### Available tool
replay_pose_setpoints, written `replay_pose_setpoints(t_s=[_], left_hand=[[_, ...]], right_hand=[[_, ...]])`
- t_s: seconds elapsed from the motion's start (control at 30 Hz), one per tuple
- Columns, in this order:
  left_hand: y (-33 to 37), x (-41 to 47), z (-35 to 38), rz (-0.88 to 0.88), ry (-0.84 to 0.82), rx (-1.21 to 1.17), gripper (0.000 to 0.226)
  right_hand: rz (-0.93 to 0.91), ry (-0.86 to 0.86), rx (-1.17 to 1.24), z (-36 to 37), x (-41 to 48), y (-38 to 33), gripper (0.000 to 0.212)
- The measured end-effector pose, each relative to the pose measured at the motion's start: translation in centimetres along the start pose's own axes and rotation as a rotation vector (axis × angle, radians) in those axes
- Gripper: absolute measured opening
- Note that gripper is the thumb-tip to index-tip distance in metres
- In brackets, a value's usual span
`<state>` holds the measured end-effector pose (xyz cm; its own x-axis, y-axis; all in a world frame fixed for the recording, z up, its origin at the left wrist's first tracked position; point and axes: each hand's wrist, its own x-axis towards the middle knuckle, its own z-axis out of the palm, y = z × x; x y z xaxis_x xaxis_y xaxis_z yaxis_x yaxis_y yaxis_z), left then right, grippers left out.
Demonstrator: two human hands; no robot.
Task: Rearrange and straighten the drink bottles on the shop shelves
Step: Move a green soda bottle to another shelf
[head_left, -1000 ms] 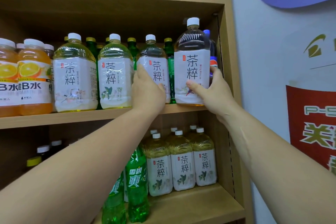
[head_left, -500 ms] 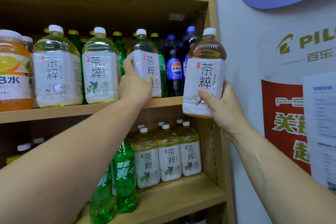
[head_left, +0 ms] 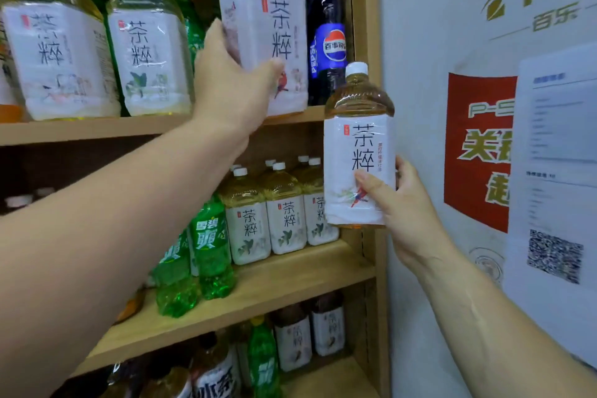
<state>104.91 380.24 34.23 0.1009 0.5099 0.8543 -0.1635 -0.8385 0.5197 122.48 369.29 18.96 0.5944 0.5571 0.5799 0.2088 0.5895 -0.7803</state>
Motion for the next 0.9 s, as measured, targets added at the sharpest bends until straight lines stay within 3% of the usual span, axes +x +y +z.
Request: replay_pose_setpoints(t_s=[0.13,0.27,0.4,0.6,0.9], left_hand=[[1.5,-6.3,-1.8,0.092,-0.127,-0.086,0.054],[0.5,-12.4,-3.2,0.048,-0.154,-0.11,0.054],[-3.3,-18.6,-4.8,-0.122,-0.167,-0.076,0.059],[-9.5,-29.4,-6.4,-0.524,-0.246,0.022,0.08],[-19.0,-40.3,-5.1,-0.865,-0.415,0.14,0.086]], right_hand=[[0.08,0.043,-0.006,-1.9,-4.2,3.4,0.087],[0.188,0.056,-0.028,-4.4,-9.1,7.4,0.083],[0.314,0.076,-0.064,-6.8,-13.9,11.3,0.079],[0.498,0.081,-0.071,-9.3,-19.6,16.2,0.076],[0.739,0.113,-0.124,-10.5,-24.5,22.4,0.067]])
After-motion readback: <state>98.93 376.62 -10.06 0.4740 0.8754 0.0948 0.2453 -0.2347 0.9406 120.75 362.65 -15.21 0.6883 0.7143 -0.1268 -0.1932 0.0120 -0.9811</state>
